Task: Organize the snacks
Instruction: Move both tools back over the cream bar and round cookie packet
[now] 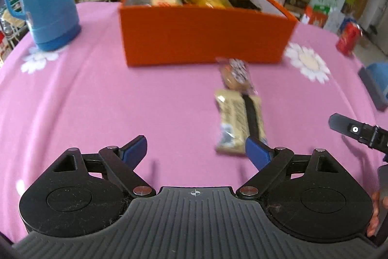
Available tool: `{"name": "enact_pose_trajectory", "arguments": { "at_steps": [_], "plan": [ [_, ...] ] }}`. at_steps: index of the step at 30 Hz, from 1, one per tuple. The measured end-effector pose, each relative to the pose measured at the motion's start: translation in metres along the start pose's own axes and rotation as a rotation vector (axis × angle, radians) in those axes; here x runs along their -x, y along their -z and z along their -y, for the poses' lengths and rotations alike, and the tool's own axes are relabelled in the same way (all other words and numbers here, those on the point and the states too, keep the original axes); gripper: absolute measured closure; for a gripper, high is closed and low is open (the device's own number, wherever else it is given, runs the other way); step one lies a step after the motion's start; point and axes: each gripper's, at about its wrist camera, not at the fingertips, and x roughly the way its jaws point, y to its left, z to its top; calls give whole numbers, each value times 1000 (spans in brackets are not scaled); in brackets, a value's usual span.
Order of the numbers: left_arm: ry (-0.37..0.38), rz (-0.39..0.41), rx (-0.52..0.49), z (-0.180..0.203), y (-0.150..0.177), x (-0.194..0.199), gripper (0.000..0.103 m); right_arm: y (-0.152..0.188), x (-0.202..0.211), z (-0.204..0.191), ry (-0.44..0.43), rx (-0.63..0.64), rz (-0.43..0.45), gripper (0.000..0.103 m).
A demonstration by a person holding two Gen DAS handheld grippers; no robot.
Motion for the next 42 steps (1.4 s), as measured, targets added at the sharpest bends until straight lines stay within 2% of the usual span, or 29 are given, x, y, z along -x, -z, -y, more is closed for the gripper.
{"name": "enact_pose_trajectory", "arguments": {
  "at_steps": [1, 5, 9, 11, 14, 16, 19, 21, 27, 29, 31, 33, 36, 39, 41, 42],
  "plan": [
    [-3, 1, -17, 7, 0, -1, 34, -1, -2, 6, -9, -31, -26, 1],
    [-14, 8, -81, 32, -12, -10, 30, -10, 4, 9, -3, -18, 28, 1],
    [-8, -25, -126, 45, -38, -42, 28, -8, -4, 16, -19, -64, -8, 1],
    [-29, -45, -144, 51, -43, -58, 35, -9, -3, 16, -28, -62, -9, 1],
    [-51, -70, -168, 54, -47, -75, 50, -11, -3, 17, -24, -49, -11, 0],
    [-30, -98, -157, 48, -45, -80, 70, -10, -6, 20, -21, -59, -21, 0],
    [-29, -99, -125, 32, -38, -74, 80, -9, -6, 22, -11, -63, -24, 0],
    [-39, -102, -99, 17, -32, -66, 81, -8, -6, 20, -4, -48, -23, 0],
    [-105, -82, -23, -32, -8, -41, 77, -4, -16, 2, 8, 29, -65, 0],
    [-108, -70, -2, -41, -4, -36, 76, -4, -22, -11, 8, 50, -91, 0],
    [-101, -63, 9, -46, 0, -34, 70, -7, -33, -27, 16, 70, -135, 0],
    [-92, -61, 13, -46, 1, -34, 62, -8, -43, -42, 67, 77, -162, 1],
    [-93, -62, 5, -43, 2, -34, 53, -6, -52, -60, 198, 50, -153, 1],
    [-84, -58, 1, -41, 3, -36, 47, -2, -56, -70, 243, 89, -166, 1],
    [-69, -51, 8, -42, 3, -36, 44, -5, -65, -81, 269, 198, -245, 1],
    [-62, -46, 11, -43, 4, -36, 43, -8, -67, -85, 252, 207, -253, 1]
  ]
}}
